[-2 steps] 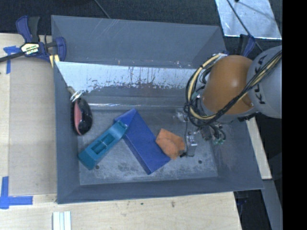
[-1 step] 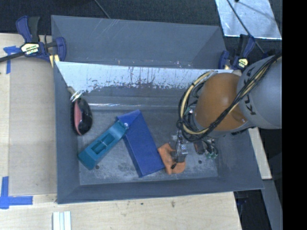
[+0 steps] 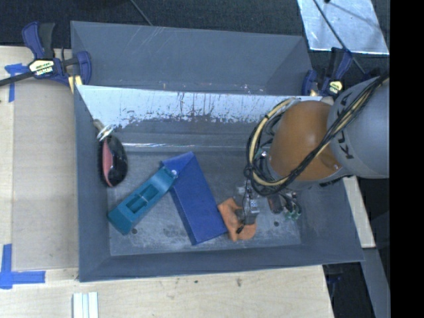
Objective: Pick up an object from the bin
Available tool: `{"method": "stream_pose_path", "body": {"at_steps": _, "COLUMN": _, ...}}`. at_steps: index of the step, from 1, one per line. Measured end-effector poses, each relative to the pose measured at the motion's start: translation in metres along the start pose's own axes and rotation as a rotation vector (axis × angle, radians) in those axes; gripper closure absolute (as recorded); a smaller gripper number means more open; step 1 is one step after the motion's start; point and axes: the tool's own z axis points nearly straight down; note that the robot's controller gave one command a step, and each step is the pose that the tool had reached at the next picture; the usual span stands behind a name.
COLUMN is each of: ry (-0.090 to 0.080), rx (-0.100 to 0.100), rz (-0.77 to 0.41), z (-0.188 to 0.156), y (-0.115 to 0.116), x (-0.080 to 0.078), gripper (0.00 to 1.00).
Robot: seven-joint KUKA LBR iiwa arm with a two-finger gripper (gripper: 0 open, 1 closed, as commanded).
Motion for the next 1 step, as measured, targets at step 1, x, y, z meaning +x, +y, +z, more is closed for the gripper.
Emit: {"method": "stream_pose_path", "body": {"at_steps": 1, "ry": -0.002, "rx": 0.0, "rz": -0.057, "z": -0.137, "y": -0.0157, "x": -0.0241, "gripper": 1.0}}
